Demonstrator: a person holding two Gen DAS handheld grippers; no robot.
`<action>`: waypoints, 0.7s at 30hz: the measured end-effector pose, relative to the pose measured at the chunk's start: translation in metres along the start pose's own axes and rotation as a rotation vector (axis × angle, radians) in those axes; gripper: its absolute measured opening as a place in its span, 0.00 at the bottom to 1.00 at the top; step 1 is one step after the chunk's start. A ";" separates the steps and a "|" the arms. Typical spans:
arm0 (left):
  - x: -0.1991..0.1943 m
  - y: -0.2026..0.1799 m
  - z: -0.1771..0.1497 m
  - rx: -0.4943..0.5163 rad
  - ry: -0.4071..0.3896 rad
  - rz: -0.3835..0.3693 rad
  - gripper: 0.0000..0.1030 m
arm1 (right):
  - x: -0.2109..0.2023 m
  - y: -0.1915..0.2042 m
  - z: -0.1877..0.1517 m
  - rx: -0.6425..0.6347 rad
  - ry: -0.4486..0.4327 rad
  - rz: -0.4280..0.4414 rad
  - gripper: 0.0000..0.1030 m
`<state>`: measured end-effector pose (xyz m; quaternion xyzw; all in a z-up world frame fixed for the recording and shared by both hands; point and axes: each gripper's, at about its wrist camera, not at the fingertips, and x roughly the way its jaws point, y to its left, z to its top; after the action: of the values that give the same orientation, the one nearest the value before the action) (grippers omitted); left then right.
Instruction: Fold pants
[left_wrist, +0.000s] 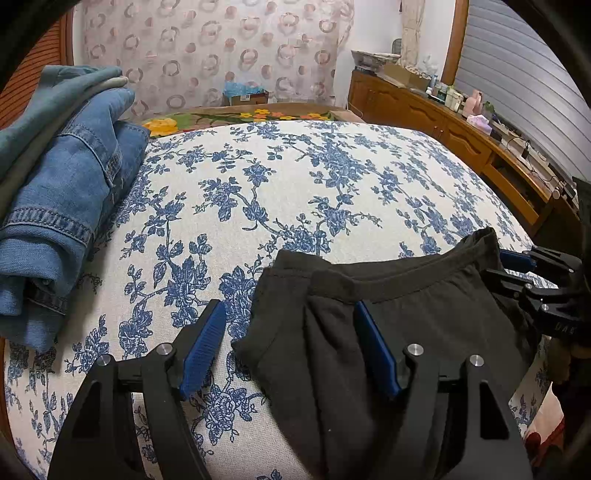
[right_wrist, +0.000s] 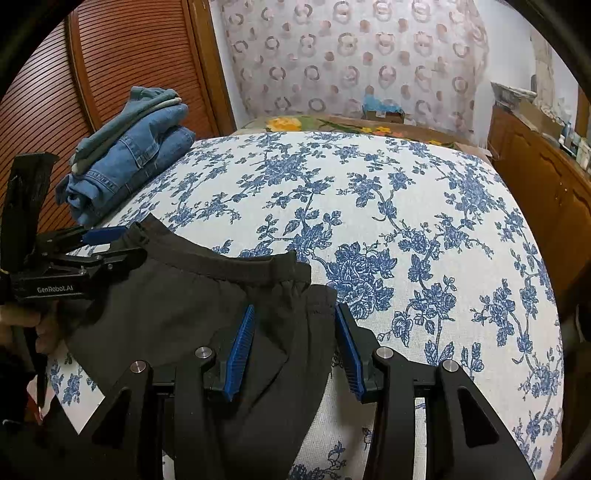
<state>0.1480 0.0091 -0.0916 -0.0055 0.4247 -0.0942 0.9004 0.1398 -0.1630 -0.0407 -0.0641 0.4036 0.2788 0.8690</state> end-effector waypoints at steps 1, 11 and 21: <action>0.000 -0.001 0.000 0.000 0.000 0.000 0.71 | 0.000 0.001 0.000 -0.005 0.000 -0.005 0.45; -0.005 -0.011 -0.001 0.032 0.001 -0.062 0.40 | 0.000 0.004 -0.001 -0.020 -0.001 -0.015 0.45; -0.017 -0.015 0.001 0.021 -0.038 -0.096 0.20 | 0.000 0.004 0.000 -0.023 0.001 -0.006 0.45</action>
<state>0.1358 -0.0027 -0.0762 -0.0181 0.4056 -0.1416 0.9028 0.1381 -0.1596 -0.0402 -0.0755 0.4008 0.2807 0.8688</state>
